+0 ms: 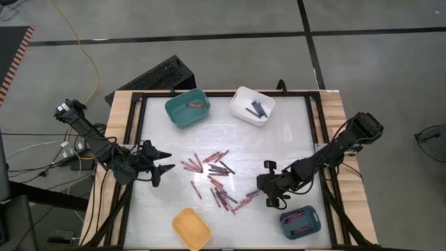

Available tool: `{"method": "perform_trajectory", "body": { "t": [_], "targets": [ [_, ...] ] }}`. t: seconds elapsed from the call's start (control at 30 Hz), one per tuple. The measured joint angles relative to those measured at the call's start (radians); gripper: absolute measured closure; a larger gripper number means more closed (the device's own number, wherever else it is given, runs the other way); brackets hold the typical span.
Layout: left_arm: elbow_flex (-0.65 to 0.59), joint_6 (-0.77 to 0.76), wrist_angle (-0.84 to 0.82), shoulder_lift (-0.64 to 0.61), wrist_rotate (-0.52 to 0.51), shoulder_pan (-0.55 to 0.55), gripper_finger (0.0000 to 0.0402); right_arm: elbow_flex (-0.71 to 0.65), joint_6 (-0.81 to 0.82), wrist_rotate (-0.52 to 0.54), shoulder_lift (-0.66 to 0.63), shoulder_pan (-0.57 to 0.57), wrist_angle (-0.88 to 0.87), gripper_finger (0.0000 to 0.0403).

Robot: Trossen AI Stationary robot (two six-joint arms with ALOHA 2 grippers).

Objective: Sort crayons
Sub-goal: Put the purple crayon into the blue bin

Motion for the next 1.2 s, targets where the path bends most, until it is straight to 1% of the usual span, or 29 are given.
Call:
{"method": "perform_trajectory", "body": {
  "t": [0.27,0.5,0.63,0.83,0.93,1.07,1.2],
  "targets": [
    [0.0,0.004,-0.003,0.0,0.0,0.0,0.0174,0.0,0.019,-0.003,0.0,0.003,0.008,0.0342],
    [0.0,0.026,-0.003,0.0,0.0,0.0,0.0174,0.0,-0.008,-0.052,0.0,0.003,0.007,0.0336],
    [0.0,0.026,-0.003,0.0,0.002,0.0,0.0174,0.0,-0.027,-0.067,0.0,0.003,0.007,0.0315],
    [0.0,0.025,-0.003,0.0,0.002,0.0,0.0174,0.0,-0.027,-0.078,0.0,0.003,0.007,0.0264],
    [0.0,0.024,-0.003,0.0,0.003,0.0,0.0174,0.0,-0.027,-0.077,0.0,0.002,0.007,0.0245],
    [0.0,0.024,-0.003,0.0,0.003,0.0,0.0174,0.0,-0.029,-0.066,0.0,0.002,-0.002,0.0238],
    [0.0,0.024,-0.003,0.0,0.003,0.0,0.0174,0.0,-0.029,-0.063,0.036,0.004,-0.001,0.024]
  ]
}}
